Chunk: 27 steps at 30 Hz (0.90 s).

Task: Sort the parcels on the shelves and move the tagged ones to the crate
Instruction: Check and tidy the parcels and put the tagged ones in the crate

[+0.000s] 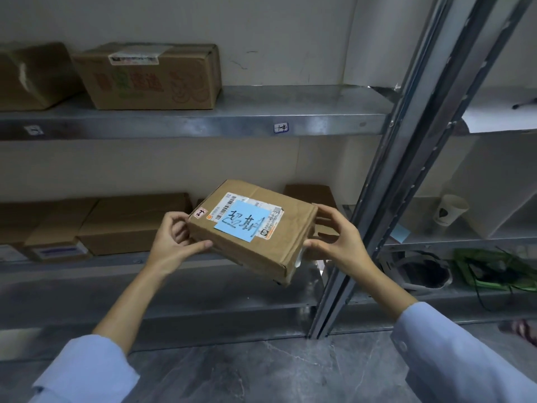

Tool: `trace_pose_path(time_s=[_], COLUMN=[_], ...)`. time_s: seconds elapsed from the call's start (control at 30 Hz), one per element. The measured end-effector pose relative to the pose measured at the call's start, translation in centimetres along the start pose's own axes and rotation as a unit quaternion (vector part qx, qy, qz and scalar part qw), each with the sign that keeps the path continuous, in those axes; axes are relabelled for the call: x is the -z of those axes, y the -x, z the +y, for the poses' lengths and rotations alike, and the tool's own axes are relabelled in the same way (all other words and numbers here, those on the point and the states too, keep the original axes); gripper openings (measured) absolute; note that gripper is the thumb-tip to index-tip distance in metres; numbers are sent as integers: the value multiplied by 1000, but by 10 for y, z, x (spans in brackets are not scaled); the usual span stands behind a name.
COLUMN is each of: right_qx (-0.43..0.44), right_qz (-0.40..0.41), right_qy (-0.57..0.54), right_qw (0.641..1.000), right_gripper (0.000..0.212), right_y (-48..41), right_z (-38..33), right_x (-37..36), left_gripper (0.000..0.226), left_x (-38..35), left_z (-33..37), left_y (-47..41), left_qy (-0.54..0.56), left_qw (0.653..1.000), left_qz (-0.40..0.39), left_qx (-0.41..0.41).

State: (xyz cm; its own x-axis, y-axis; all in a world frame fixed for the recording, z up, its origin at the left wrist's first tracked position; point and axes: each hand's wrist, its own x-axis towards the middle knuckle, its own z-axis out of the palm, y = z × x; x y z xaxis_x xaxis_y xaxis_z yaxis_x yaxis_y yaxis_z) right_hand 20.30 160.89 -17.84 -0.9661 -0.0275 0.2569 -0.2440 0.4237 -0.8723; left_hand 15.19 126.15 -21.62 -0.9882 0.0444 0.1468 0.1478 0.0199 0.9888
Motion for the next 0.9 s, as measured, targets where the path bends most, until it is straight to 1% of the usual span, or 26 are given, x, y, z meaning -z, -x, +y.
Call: trace_pose_path(time_s=[0.07, 0.13, 0.2, 0.33, 0.47, 0.53, 0.63, 0.7, 0.83, 0.9], right_qx=[1, 7, 7, 8, 10, -3, -38, -61, -91, -101], right_qz=[17, 39, 60, 87, 107, 113, 130, 145, 184, 206], right_qy=[-5, -9, -15, -18, -9, -4, -35, -45, -15, -5], right_qw=[1000, 999, 998, 996, 994, 994, 990, 987, 979, 973], right_gripper=[78, 77, 72, 58, 55, 52, 45, 48, 65, 71], right_y=[6, 14, 23, 46, 75, 93, 121, 139, 179, 202], right_z=[-6, -14, -22, -43, -63, -71, -78, -81, -83, -82], right_x=[-10, -22, -32, -45, -49, -50, -46, -39, -19, -9], left_gripper=[68, 76, 83, 79, 73, 67, 63, 65, 78, 78], left_x=[14, 27, 38, 50, 49, 45, 31, 17, -23, -47], left_z=[2, 5, 10, 23, 35, 38, 40, 41, 41, 40], left_y=[8, 15, 22, 37, 49, 52, 57, 59, 67, 73], left_qy=[-6, -31, -63, -60, -46, -41, -39, -42, -49, -60], left_qw=[1000, 999, 997, 996, 994, 992, 988, 984, 975, 967], left_qz=[0, -12, -35, -56, -82, -100, -135, -160, -209, -238], left_qx=[-9, -18, -28, -39, -54, -63, -62, -60, -60, -69])
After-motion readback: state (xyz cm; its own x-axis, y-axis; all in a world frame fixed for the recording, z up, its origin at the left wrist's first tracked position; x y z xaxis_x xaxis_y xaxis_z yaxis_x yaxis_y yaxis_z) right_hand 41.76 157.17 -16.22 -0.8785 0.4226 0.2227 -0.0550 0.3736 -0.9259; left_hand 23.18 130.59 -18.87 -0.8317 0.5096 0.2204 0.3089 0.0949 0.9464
